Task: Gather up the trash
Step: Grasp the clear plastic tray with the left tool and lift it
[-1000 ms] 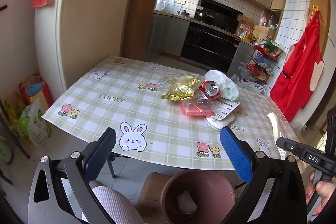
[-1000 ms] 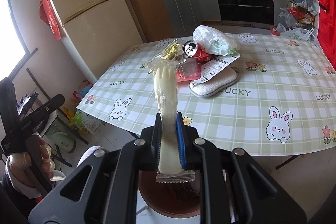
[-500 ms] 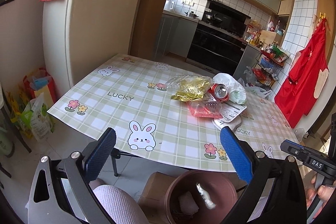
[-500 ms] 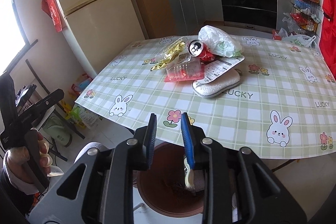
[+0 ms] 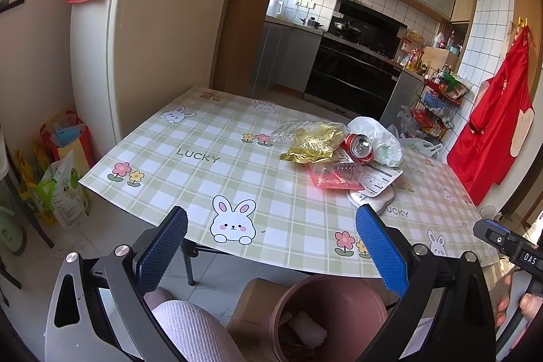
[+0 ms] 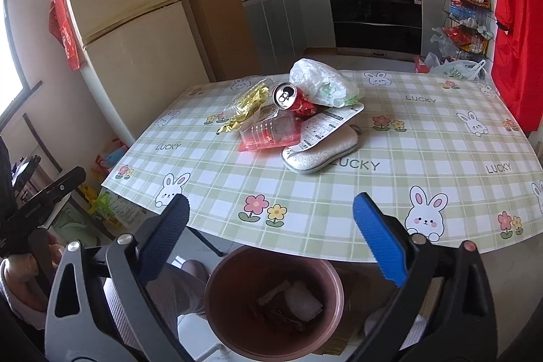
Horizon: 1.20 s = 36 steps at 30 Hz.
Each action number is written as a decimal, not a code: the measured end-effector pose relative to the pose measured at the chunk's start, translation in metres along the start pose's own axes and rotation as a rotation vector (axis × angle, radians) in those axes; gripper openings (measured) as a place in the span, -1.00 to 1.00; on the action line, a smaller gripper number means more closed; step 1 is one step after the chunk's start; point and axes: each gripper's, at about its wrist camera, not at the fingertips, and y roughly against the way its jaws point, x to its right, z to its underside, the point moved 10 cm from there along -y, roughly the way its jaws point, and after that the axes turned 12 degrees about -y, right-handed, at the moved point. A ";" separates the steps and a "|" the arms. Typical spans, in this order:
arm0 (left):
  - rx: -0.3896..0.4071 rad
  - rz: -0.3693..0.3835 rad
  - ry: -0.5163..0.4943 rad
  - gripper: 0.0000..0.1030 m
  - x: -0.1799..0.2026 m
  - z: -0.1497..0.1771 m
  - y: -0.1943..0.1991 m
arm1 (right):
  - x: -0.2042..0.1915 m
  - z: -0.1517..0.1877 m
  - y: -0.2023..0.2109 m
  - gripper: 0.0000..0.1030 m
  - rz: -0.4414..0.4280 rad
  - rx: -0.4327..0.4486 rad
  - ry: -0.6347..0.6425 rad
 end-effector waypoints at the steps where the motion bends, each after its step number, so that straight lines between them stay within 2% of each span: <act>1: -0.002 0.001 -0.001 0.89 0.000 0.000 -0.001 | 0.003 -0.001 -0.001 0.89 0.010 0.000 -0.003; 8: -0.023 0.016 -0.040 0.89 0.002 -0.004 -0.018 | 0.023 -0.004 -0.017 0.89 0.059 -0.015 -0.023; 14: -0.063 0.044 -0.072 0.89 0.011 -0.009 -0.046 | 0.041 -0.008 -0.034 0.89 0.100 -0.026 -0.028; 17: -0.055 0.069 -0.105 0.89 0.023 -0.018 -0.065 | 0.048 -0.011 -0.045 0.89 0.105 -0.039 -0.044; 20: -0.056 0.063 -0.177 0.89 0.038 -0.030 -0.091 | 0.054 -0.015 -0.057 0.89 0.112 -0.050 -0.048; 24: -0.052 0.057 -0.358 0.89 0.071 -0.053 -0.135 | 0.063 -0.025 -0.073 0.89 0.111 -0.060 -0.065; 28: -0.055 0.056 -0.493 0.89 0.098 -0.074 -0.189 | 0.074 -0.037 -0.090 0.89 0.113 -0.071 -0.080; 32: -0.118 0.068 -0.533 0.73 0.111 -0.088 -0.246 | 0.084 -0.053 -0.108 0.89 0.117 -0.078 -0.076; 36: -0.178 0.035 -0.642 0.72 0.124 -0.085 -0.288 | 0.089 -0.070 -0.123 0.89 0.107 -0.075 -0.070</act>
